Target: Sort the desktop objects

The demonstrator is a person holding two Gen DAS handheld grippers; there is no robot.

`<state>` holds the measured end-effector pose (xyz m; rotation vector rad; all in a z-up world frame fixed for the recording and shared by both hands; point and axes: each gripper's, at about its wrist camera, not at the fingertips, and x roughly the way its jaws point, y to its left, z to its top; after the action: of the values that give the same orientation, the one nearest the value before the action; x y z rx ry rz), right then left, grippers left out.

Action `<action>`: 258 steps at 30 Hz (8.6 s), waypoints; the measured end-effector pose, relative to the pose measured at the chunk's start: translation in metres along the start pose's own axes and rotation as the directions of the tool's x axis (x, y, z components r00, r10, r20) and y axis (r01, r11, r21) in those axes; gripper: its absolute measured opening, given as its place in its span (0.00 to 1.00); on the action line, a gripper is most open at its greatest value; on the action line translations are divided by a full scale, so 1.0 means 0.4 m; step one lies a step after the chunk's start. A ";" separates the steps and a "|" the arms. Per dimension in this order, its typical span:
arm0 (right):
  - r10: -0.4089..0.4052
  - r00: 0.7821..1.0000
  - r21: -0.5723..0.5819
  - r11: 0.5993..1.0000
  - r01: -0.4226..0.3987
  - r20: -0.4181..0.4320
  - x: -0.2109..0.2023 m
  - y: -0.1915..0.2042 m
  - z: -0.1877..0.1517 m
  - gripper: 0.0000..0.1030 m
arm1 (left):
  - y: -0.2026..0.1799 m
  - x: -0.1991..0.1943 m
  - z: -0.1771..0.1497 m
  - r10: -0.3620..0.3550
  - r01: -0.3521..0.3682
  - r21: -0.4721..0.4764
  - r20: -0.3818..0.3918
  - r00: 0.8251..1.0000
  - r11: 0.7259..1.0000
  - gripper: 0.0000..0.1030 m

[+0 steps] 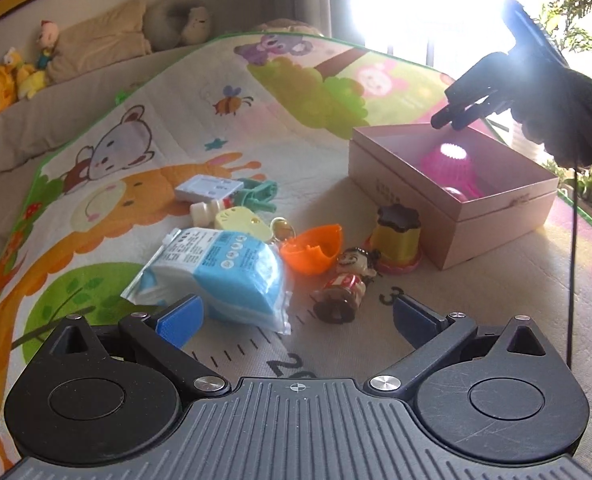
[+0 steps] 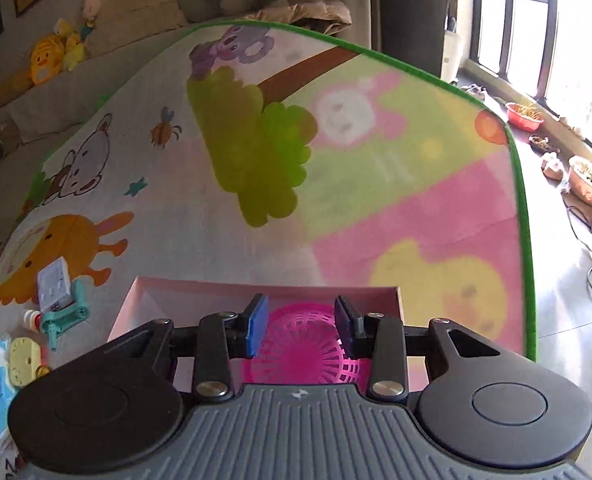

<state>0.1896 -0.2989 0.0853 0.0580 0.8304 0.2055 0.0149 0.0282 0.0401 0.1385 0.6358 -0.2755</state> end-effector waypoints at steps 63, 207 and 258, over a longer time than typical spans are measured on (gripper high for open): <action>0.063 0.990 -0.107 0.993 -0.050 0.125 -0.252 0.097 -0.543 0.74 | -0.146 0.039 -0.039 -0.081 0.094 0.161 -0.086 0.993 0.982 0.33; 0.337 0.932 -0.386 0.848 -0.363 -0.135 -0.191 0.381 -0.323 0.68 | 0.037 -0.042 -0.066 0.116 -0.119 0.047 0.049 0.992 0.992 1.00; 0.293 0.953 -0.178 0.936 -0.303 -0.080 -0.029 0.376 -0.385 0.69 | -0.089 -0.042 -0.111 -0.166 0.168 0.020 -0.088 0.982 0.986 1.00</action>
<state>0.0446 -0.1584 0.0098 0.0003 0.8491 0.5738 -0.0335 0.0070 0.0133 0.1236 0.7310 -0.4421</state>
